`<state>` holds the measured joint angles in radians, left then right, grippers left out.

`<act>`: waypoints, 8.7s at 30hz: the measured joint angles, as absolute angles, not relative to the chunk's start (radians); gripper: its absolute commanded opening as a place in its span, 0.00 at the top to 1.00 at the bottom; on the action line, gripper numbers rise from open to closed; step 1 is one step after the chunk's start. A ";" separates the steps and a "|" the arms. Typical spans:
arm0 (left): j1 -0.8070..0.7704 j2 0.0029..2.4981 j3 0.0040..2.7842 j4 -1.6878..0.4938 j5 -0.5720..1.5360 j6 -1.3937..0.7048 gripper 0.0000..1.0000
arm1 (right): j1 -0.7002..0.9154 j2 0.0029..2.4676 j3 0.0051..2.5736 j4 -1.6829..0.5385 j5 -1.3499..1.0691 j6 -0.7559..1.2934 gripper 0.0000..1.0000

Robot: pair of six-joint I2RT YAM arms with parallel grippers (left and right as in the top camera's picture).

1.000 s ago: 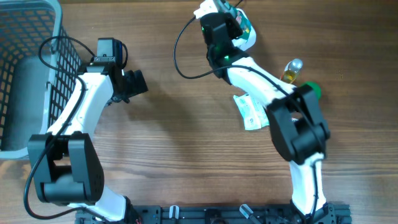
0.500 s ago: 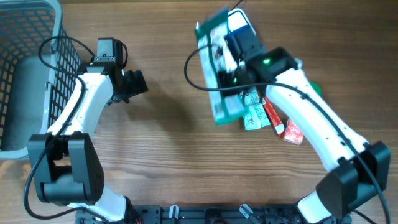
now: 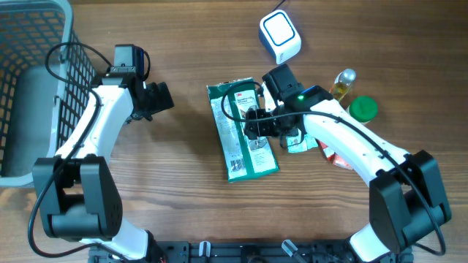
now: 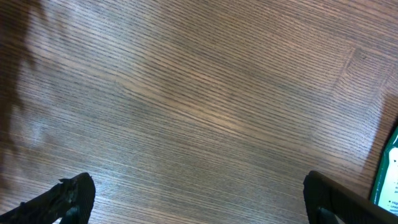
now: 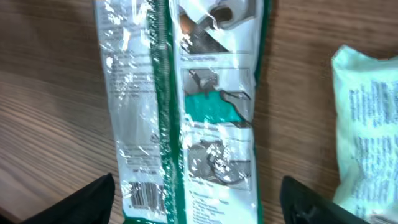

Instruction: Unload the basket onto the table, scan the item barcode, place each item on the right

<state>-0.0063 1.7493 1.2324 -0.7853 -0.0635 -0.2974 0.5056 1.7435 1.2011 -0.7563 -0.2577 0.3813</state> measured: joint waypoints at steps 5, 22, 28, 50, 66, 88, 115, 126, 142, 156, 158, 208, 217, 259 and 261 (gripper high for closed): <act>-0.006 1.749 1.232 -0.785 -0.063 -0.297 0.00 | 0.506 1.672 1.248 -0.762 -0.249 0.389 0.00; -0.006 1.749 1.232 -0.785 -0.064 -0.297 0.00 | 0.506 1.652 1.260 -0.761 -0.249 0.389 0.00; -0.006 1.749 1.232 -0.785 -0.063 -0.297 0.00 | 0.506 1.652 1.260 -0.760 -0.249 0.389 0.00; -0.006 1.749 1.232 -0.785 -0.064 -0.297 0.00 | 0.432 0.803 1.257 -0.765 -0.134 0.389 0.00; -0.006 1.749 1.232 -0.785 -0.063 -0.297 0.00 | 0.227 0.181 0.838 -0.467 -0.036 0.207 0.00; -0.006 1.749 1.232 -0.785 -0.063 -0.297 0.00 | 0.161 0.020 0.261 0.400 -0.112 0.039 0.01; -0.006 1.749 1.232 -0.785 -0.063 -0.297 0.00 | 0.161 0.014 0.006 -0.001 -0.076 0.035 0.00; -0.006 1.749 1.232 -0.785 -0.064 -0.297 0.00 | 0.140 0.014 0.006 -0.001 -0.076 0.020 0.00; -0.006 1.749 1.232 -0.785 -0.063 -0.297 0.00 | 0.140 0.014 0.006 -0.001 -0.073 0.020 0.01; -0.006 1.749 1.232 -0.785 -0.063 -0.297 0.00 | 0.140 0.014 0.006 -0.001 -0.073 0.013 0.00; -0.006 1.749 1.232 -0.785 -0.063 -0.297 0.00 | 0.140 0.014 0.006 -0.001 -0.073 0.013 0.00; -0.007 0.101 0.469 0.127 0.193 -0.297 0.00 | 0.140 0.014 0.006 -0.001 -0.073 0.013 0.00; -0.007 0.015 0.212 0.249 0.200 -0.298 0.00 | 0.140 0.014 0.006 -0.001 -0.073 0.013 0.00; 0.040 0.014 0.009 -0.052 0.208 -0.263 0.00 | 0.140 0.014 0.006 -0.001 -0.073 0.012 0.00; 0.040 0.014 0.009 -0.052 0.208 -0.263 0.00 | 0.140 0.014 0.006 -0.001 -0.073 0.013 0.01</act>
<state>0.0399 0.0135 0.0086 -0.0521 0.2085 -0.2630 0.1402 0.0135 0.0059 -0.0010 -0.0731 0.0128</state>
